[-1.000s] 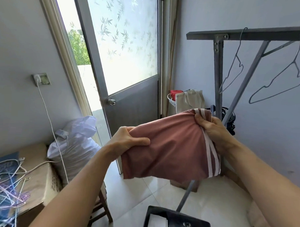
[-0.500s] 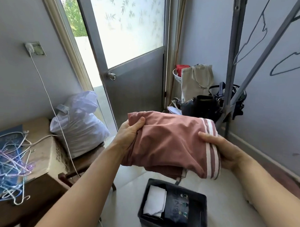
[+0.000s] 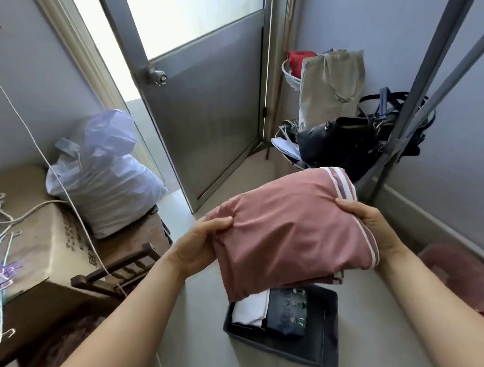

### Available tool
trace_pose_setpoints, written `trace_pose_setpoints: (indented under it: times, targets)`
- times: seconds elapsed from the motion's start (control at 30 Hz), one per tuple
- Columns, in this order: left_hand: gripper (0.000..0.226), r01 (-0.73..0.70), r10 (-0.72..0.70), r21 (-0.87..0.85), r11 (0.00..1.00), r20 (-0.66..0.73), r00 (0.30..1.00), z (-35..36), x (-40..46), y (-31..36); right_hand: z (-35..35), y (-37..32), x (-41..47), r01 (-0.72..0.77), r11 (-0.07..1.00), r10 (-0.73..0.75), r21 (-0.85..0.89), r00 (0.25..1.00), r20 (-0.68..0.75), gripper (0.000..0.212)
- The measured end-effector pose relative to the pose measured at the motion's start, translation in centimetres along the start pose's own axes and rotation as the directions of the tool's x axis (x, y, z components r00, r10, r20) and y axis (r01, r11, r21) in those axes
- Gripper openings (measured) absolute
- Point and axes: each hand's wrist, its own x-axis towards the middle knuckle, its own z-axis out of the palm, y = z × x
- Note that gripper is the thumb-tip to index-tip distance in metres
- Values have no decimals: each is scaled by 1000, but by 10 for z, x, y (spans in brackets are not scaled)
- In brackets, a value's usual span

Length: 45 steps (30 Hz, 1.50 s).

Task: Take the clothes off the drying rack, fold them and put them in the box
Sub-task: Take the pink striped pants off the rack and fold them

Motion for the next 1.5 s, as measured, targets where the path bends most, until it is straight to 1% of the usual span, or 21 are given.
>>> trace_pose_setpoints:
  times: [0.07,0.13,0.2,0.23,0.33,0.37,0.47,0.53,0.57,0.6,0.67,0.77,0.83,0.9,1.03,1.1,1.2,1.3,1.37,1.43,1.5]
  targets:
    - [52,117,-129,94,989,140,982,-22,8,0,-5,3,19,-64,998,65,-26,998,23,48]
    - [72,195,-246,235,952,213,945,-37,23,6,-8,6,37,-113,992,116,-62,992,45,35]
    - [97,236,-339,398,886,210,917,-38,44,11,-8,9,57,-142,987,147,-75,986,78,47]
    - [99,243,-360,463,853,184,915,-32,54,14,-9,11,68,-162,982,171,-94,981,93,59]
    - [70,190,-325,565,803,148,934,-16,82,5,-16,21,98,-175,983,179,-48,979,99,81]
    - [60,170,-289,554,815,134,948,-13,88,-1,-15,24,101,-182,983,182,-10,977,114,85]
    - [46,167,-197,416,894,31,980,-18,103,-26,-24,46,111,-16,979,-1,205,997,83,68]
    - [41,176,-165,280,944,-61,984,-20,109,-43,-29,69,113,57,923,-130,381,978,166,87]
    - [40,175,-154,215,961,-112,982,-20,114,-53,-36,76,118,-18,876,-83,482,978,189,91]
    - [38,163,-134,179,970,-163,977,-20,118,-63,-44,87,123,-2,859,-77,511,988,132,93]
    - [32,129,-75,190,973,-269,960,-21,127,-82,-62,107,128,55,915,-82,400,995,50,85]
    - [24,139,-23,319,937,-341,940,-27,137,-109,-83,124,136,8,1000,-5,24,992,-124,74]
    - [23,160,-31,342,926,-354,935,-33,140,-123,-88,132,141,-20,995,-2,-102,978,-209,50]
    - [34,167,-51,305,938,-354,934,-40,148,-140,-99,143,143,-47,998,39,-31,973,-227,39]
    - [91,94,-3,297,950,-295,956,-63,166,-180,-137,174,150,-91,992,108,83,969,-224,41]
    - [88,83,-3,390,917,-200,980,-79,175,-210,-158,194,158,-140,985,159,102,963,-219,47]
    - [71,175,-127,406,897,-142,982,-97,183,-253,-188,226,167,-214,967,242,137,942,-233,53]
    - [76,297,-243,393,870,-181,953,-108,192,-295,-221,259,176,-244,932,311,268,918,-245,36]
    - [82,345,-288,374,861,-200,936,-114,201,-320,-243,279,185,-231,911,331,342,904,-270,38]
    - [88,374,-318,365,853,-207,925,-122,211,-351,-267,305,194,-171,949,263,264,894,-363,44]
    - [91,417,-357,342,842,-226,906,-127,220,-376,-286,322,199,-123,989,147,82,881,-450,67]
